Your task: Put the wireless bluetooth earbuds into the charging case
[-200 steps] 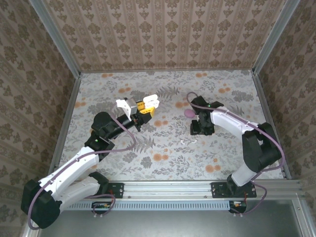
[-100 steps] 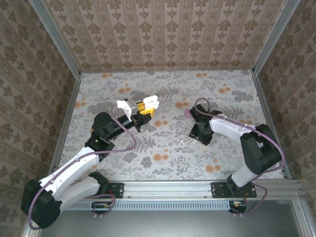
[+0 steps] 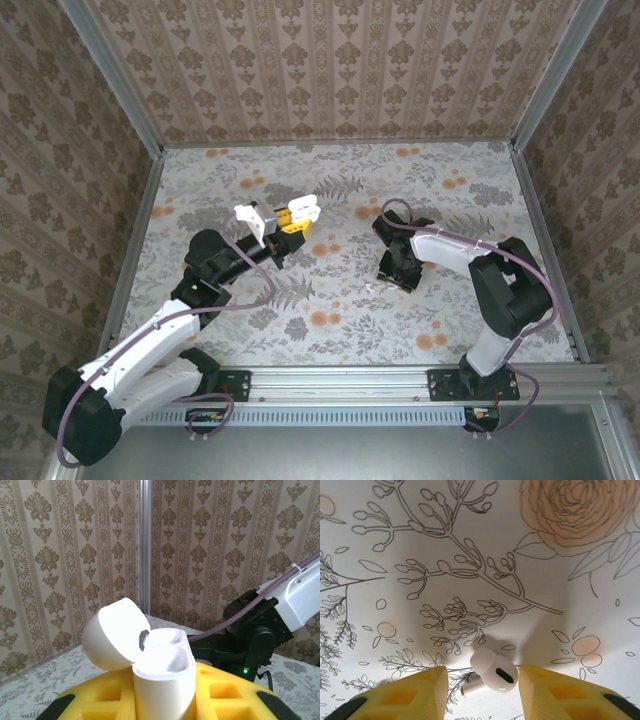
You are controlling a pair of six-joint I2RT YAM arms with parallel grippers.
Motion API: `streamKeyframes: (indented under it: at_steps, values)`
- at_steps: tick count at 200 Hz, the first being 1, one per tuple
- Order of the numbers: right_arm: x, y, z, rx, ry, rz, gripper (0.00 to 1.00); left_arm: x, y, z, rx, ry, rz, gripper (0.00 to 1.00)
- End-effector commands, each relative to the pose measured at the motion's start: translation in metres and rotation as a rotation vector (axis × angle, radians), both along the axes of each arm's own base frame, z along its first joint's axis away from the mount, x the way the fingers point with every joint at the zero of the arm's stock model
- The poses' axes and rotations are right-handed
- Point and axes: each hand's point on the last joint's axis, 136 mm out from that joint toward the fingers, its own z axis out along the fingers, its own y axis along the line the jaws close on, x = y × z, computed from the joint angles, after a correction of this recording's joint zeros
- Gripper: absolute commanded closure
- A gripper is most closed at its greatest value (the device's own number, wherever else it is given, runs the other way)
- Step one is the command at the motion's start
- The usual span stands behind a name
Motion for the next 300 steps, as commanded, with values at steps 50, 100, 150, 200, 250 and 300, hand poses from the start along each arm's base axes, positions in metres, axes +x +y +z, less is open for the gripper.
streamKeyframes:
  at_steps: [50, 100, 150, 200, 250, 300]
  values:
    - [-0.016, -0.018, 0.0, -0.096, 0.057, 0.07, 0.61, -0.001, 0.003, 0.006, -0.013, -0.019, 0.0, 0.76]
    - [-0.032, -0.025, 0.003, -0.115, 0.108, 0.176, 0.6, -0.001, 0.002, 0.007, -0.015, -0.02, -0.003, 0.75]
    - [-0.037, -0.041, 0.005, -0.155, 0.131, 0.215, 0.57, -0.001, 0.002, 0.008, -0.019, -0.021, -0.005, 0.75]
    - [-0.023, -0.03, 0.024, -0.092, 0.036, 0.344, 0.54, -0.003, 0.005, 0.008, -0.016, -0.022, 0.004, 0.75]
    - [-0.001, -0.02, 0.029, -0.089, -0.016, 0.454, 0.5, -0.002, 0.001, 0.009, -0.015, -0.023, -0.012, 0.75]
    - [0.005, -0.016, 0.016, -0.098, 0.041, 0.49, 0.52, -0.002, 0.002, 0.007, -0.017, -0.015, -0.008, 0.75]
